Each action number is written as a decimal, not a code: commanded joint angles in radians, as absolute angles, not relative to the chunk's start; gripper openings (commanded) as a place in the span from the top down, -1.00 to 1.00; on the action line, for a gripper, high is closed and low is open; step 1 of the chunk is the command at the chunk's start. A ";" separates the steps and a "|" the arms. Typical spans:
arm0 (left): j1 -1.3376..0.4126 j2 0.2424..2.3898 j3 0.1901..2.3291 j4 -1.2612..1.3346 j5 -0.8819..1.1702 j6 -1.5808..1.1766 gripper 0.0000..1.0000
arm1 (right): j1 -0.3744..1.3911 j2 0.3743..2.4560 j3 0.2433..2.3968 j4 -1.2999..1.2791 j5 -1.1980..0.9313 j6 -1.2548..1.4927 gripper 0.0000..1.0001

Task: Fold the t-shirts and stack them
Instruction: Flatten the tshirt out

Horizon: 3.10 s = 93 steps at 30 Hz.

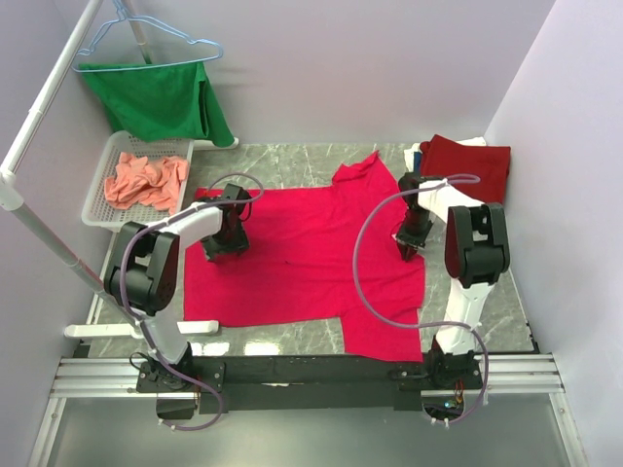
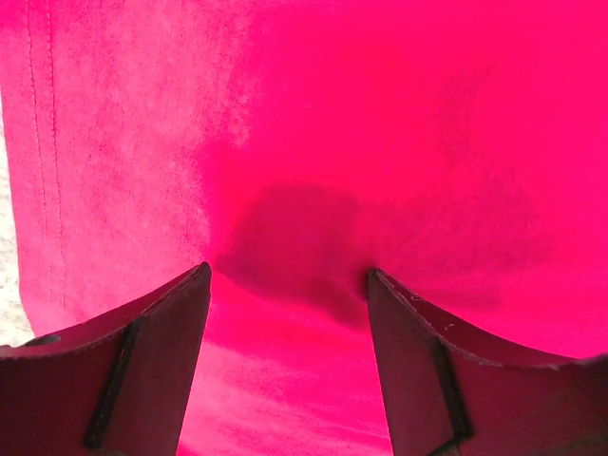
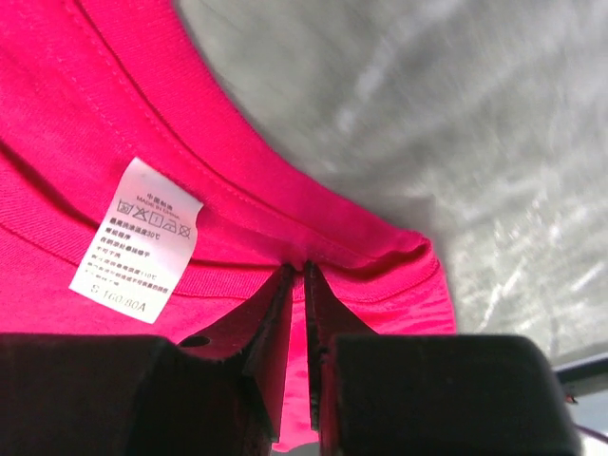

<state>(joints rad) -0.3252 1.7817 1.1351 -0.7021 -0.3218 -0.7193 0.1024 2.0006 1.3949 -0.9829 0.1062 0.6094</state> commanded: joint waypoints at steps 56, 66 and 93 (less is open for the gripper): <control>-0.328 1.749 1.342 -0.615 -0.186 -0.606 -0.46 | 0.195 2.465 2.258 -0.862 0.057 0.442 0.40; -0.330 1.778 1.365 -0.624 -0.187 -0.598 -0.45 | 0.193 2.468 2.241 -0.815 0.038 0.446 0.40; -0.328 1.782 1.390 -0.678 -0.232 -0.560 -0.46 | 0.124 2.520 2.235 -0.336 -0.396 0.756 0.38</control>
